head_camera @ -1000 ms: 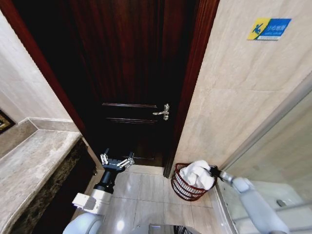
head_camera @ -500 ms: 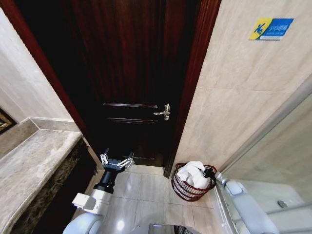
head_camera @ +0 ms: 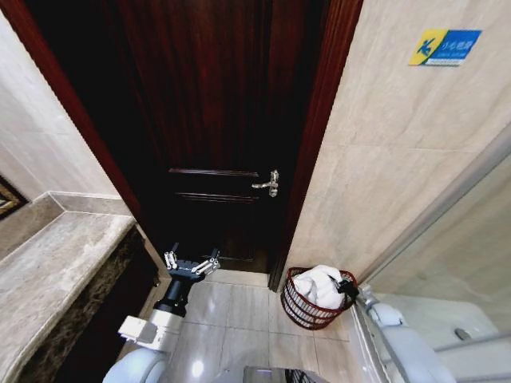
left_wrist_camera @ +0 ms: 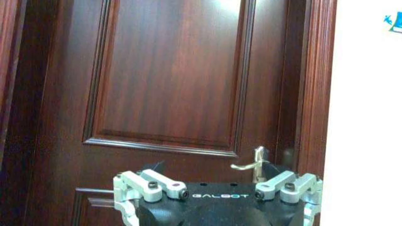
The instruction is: Discard the used towel into the hamper.
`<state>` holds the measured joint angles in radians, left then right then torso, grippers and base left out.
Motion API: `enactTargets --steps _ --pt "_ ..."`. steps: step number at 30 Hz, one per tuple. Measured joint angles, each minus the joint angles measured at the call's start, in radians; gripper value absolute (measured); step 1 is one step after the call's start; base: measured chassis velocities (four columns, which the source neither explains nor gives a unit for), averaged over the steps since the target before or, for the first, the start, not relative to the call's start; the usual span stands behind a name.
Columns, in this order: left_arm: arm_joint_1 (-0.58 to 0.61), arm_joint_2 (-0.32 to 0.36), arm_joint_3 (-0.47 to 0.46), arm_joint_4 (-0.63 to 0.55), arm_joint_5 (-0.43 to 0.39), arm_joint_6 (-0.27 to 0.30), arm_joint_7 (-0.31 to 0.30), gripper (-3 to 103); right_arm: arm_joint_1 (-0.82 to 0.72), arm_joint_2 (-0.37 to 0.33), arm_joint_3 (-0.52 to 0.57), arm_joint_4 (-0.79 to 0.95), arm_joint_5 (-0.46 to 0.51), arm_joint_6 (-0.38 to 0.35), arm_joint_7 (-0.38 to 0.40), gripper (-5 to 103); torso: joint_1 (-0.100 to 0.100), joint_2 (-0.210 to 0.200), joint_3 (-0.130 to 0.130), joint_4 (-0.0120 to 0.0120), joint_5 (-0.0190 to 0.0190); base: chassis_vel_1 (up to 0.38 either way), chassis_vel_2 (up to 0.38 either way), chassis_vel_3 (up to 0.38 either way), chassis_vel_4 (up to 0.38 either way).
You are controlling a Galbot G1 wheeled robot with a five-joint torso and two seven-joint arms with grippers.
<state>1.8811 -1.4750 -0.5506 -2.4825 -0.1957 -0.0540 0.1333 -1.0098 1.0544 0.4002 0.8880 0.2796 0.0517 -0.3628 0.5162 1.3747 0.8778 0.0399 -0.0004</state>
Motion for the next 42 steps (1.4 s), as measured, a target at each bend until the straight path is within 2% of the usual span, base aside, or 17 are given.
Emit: enactTargets --steps 6,11,13,14,20,28,42 --pt "0.000 0.000 0.000 0.000 0.000 0.000 0.000 100 0.028 0.023 -0.008 -0.062 0.022 -0.045 0.006 11 0.000 0.000 0.000 -0.0001 0.0001 0.000 0.000 0.000 0.000" --pt "0.000 0.000 0.000 0.000 0.000 0.000 0.000 100 0.098 0.061 -0.015 -0.190 0.014 -0.029 -0.009 11 0.000 0.000 0.000 -0.0004 0.0006 0.000 0.000 0.000 0.000" --pt "0.000 0.000 0.000 0.000 0.000 0.000 0.000 100 0.155 0.083 -0.004 -0.279 0.016 -0.021 -0.005 11 0.000 0.000 0.000 0.0008 0.0007 0.000 0.000 0.000 0.000" --pt "0.000 0.000 0.000 0.000 0.000 0.000 0.000 100 0.169 0.088 -0.003 -0.303 0.021 -0.023 -0.003 11 0.000 0.000 0.000 0.0004 -0.0005 0.000 0.000 0.000 0.000" --pt "0.000 0.000 0.000 0.000 0.000 0.000 0.000 100 0.209 0.132 -0.010 -0.367 0.012 -0.017 0.026 11 0.000 0.000 0.000 -0.0001 0.0002 0.000 0.000 0.000 0.000" --pt "0.000 0.000 0.000 0.000 0.000 0.000 0.000 100 0.198 0.186 0.004 -0.399 0.002 0.057 0.082 11 0.000 0.000 0.000 -0.0001 0.0002 0.000 0.000 0.000 0.000" --pt "0.000 0.000 0.000 0.000 0.000 0.000 0.000 100 0.162 0.205 0.012 -0.375 0.000 0.028 0.084 11 0.000 0.000 0.000 -0.0002 0.0004 0.000 0.000 0.000 0.000"
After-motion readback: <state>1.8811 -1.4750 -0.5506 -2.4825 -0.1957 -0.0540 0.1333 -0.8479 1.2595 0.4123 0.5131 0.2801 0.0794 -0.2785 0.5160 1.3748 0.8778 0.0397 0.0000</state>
